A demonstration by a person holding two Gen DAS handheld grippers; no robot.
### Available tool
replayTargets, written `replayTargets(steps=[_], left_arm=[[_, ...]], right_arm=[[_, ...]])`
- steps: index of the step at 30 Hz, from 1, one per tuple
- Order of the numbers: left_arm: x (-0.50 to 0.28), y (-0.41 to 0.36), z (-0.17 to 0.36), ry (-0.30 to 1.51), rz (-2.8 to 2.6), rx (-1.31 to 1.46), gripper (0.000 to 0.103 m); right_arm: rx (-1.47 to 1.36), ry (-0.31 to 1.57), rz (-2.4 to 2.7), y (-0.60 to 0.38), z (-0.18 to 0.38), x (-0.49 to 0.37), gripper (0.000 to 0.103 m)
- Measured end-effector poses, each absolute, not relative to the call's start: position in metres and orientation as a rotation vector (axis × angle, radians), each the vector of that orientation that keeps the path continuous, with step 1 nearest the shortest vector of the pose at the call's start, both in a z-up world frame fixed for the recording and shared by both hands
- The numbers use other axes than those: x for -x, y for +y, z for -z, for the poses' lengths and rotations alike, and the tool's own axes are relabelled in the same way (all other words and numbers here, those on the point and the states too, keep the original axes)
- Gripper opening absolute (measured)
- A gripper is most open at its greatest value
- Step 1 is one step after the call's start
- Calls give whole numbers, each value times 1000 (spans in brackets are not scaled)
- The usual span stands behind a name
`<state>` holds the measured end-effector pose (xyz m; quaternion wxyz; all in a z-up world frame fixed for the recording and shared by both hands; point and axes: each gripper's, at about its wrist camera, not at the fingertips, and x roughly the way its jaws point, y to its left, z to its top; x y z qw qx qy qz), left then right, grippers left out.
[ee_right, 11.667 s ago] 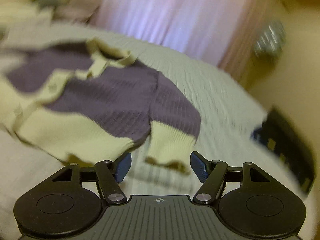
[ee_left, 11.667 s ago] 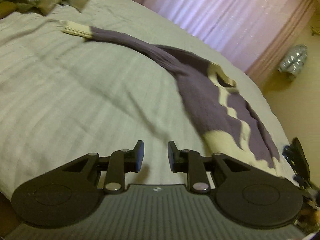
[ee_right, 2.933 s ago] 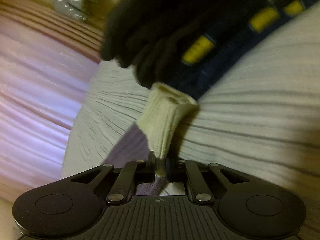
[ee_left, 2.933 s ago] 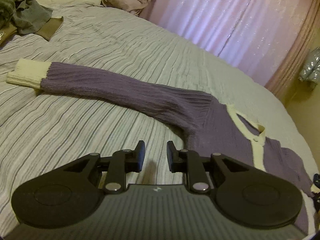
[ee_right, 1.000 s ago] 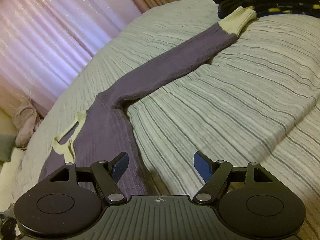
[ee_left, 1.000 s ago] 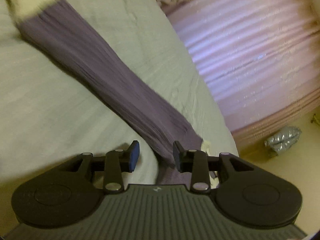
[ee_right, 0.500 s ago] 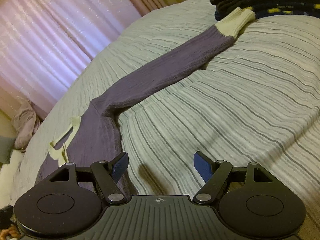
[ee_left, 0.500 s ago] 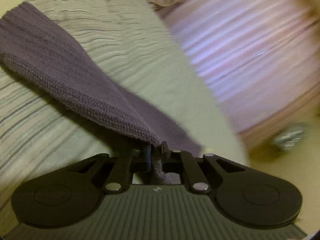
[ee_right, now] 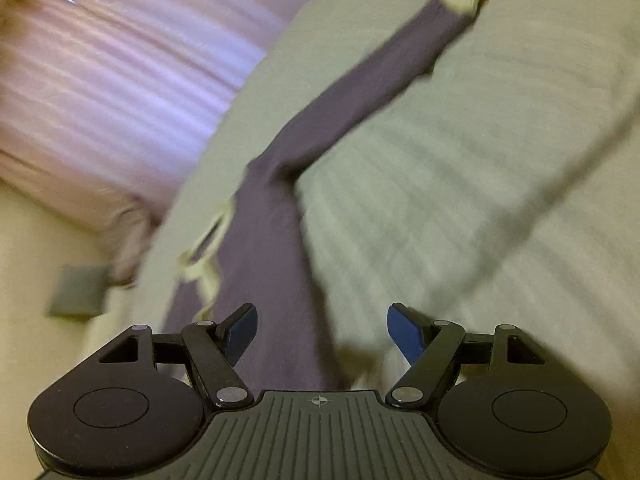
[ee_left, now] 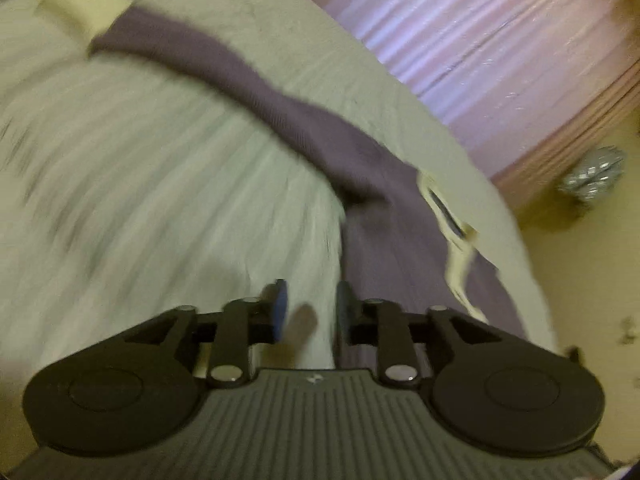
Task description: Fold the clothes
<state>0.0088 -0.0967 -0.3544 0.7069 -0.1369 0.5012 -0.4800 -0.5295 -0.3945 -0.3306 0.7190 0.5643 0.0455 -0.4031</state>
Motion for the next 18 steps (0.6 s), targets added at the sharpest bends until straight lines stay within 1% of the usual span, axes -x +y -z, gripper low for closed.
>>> replayTargets(steps=[4, 8, 9, 10, 11, 12, 15, 17, 18], left_arm=[[26, -58, 369, 1157, 1092, 382, 33], [44, -67, 365, 1171, 1111, 349, 32], [48, -71, 363, 1181, 1123, 317, 30], [53, -76, 360, 1190, 1136, 285, 26], [57, -80, 358, 1199, 1148, 252, 14], [61, -81, 352, 1188, 1159, 230, 6], [67, -72, 321, 1110, 1223, 242, 5], [69, -62, 312, 1091, 1244, 246, 5], [70, -56, 308, 1085, 1250, 245, 5]], right_arm=[[-1223, 128, 805, -373, 339, 528, 75], [-1199, 208, 736, -366, 340, 506, 75], [-1192, 229, 719, -365, 339, 500, 66], [-1210, 266, 725, -366, 341, 494, 46], [-1227, 302, 730, -367, 343, 488, 9], [-1254, 322, 750, -368, 345, 488, 8], [-1196, 263, 767, -359, 322, 499, 7], [-1188, 207, 758, -354, 307, 513, 6], [-1182, 211, 772, -352, 303, 515, 6]])
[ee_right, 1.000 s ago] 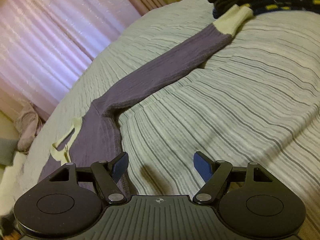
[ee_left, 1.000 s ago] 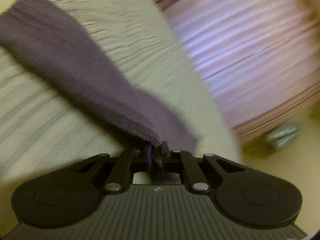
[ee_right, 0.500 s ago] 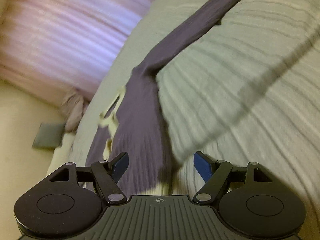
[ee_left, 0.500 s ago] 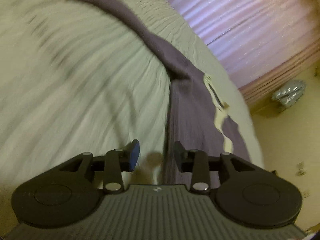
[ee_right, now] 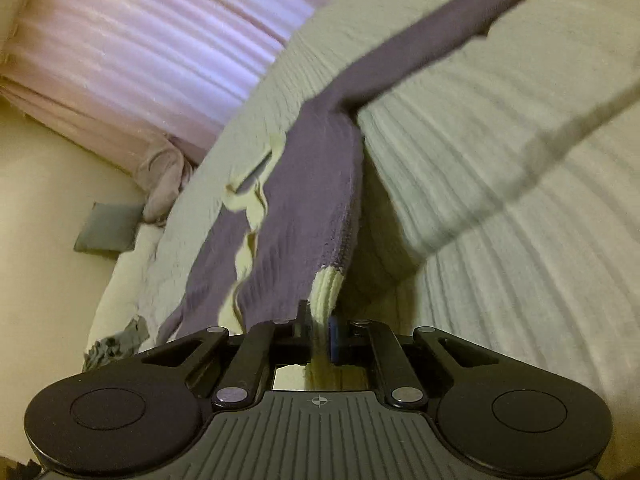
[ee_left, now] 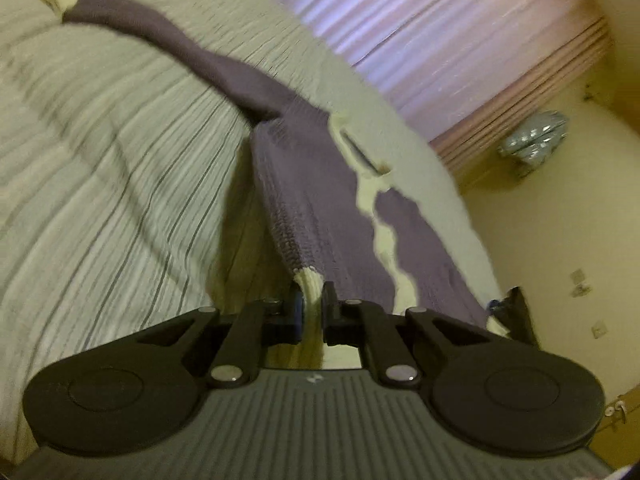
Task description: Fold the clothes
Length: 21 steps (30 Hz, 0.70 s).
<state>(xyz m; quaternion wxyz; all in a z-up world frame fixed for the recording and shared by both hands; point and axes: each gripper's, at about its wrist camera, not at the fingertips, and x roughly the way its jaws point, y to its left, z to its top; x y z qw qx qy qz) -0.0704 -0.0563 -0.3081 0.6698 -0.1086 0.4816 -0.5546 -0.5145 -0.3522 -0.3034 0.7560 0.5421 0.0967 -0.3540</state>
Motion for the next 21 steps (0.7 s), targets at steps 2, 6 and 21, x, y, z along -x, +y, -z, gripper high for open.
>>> replayTargets(steps=[2, 6, 21], left_arm=[[74, -56, 319, 1114, 1214, 182, 6], [85, -59, 343, 1173, 1098, 78, 9], [191, -58, 315, 847, 1071, -401, 23]], right_arm=[[-1196, 238, 794, -350, 307, 517, 6], [-1272, 355, 857, -349, 341, 513, 7], [-499, 709, 1043, -251, 320, 426, 57]])
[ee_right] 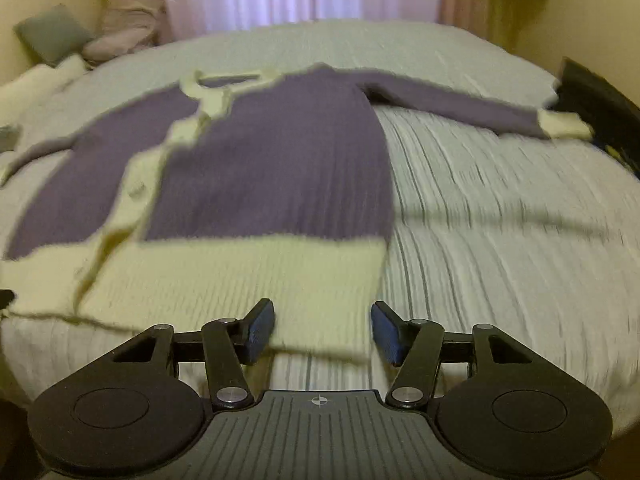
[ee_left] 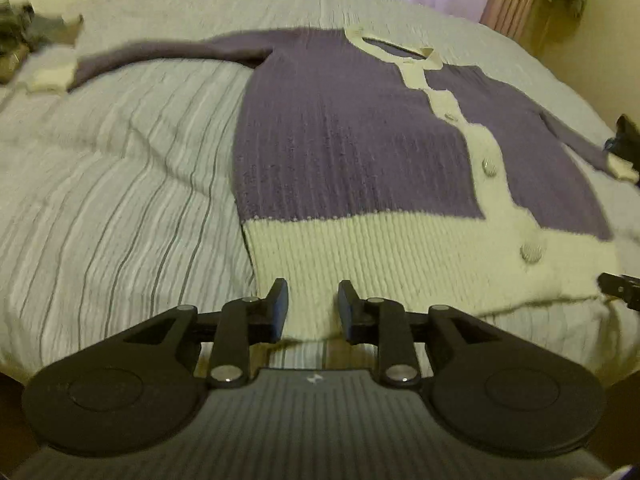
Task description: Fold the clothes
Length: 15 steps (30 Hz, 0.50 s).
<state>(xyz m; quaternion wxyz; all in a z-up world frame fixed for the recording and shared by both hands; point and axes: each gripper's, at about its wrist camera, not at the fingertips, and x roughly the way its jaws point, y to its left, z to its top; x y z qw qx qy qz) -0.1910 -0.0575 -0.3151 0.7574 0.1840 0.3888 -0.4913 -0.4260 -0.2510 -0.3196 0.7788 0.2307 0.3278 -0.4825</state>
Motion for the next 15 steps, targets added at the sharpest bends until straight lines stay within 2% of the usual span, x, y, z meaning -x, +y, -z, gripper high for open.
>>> replayTargets(steps=[6, 9, 15], left_arm=[[194, -39, 292, 957, 1005, -379, 24], [204, -29, 274, 936, 995, -377, 32], [229, -9, 233, 833, 1035, -369, 41]], right_arm=[[-577, 726, 1074, -225, 299, 433, 57], [-602, 687, 1107, -209, 278, 437, 58], [-611, 658, 1106, -186, 233, 426, 58]])
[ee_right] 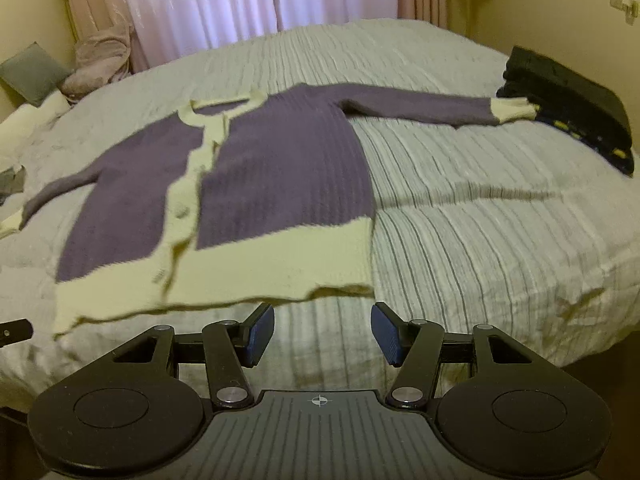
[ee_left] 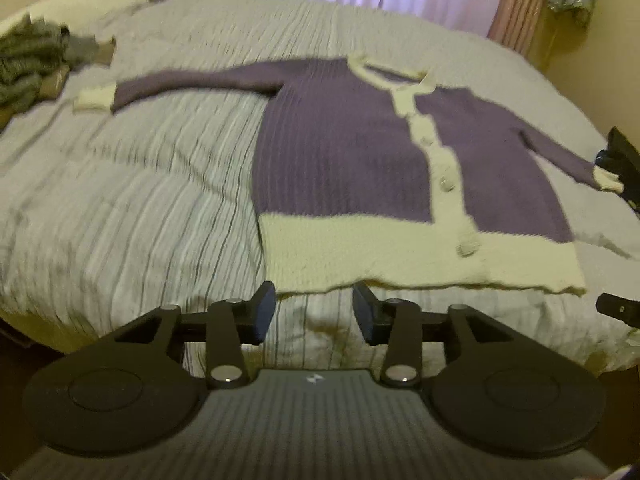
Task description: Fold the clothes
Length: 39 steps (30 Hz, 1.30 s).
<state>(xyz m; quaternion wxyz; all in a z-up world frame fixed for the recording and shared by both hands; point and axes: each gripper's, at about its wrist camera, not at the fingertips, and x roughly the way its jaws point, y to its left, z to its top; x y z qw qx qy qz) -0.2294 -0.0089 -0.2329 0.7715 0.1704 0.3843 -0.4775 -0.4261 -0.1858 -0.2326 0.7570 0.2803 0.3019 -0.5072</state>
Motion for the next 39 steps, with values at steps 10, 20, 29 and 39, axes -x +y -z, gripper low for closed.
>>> replayTargets(steps=[10, 20, 29, 39], left_arm=[[241, 28, 220, 801, 1027, -362, 42], [252, 49, 206, 748, 1051, -360, 45], [266, 62, 192, 701, 1087, -364, 50], [273, 65, 188, 685, 1100, -369, 50]], right_arm=[[-619, 654, 1101, -153, 217, 424, 58], [-537, 643, 1111, -126, 204, 424, 58], [-545, 632, 1123, -115, 200, 439, 58], [-553, 626, 1120, -112, 199, 444, 58]])
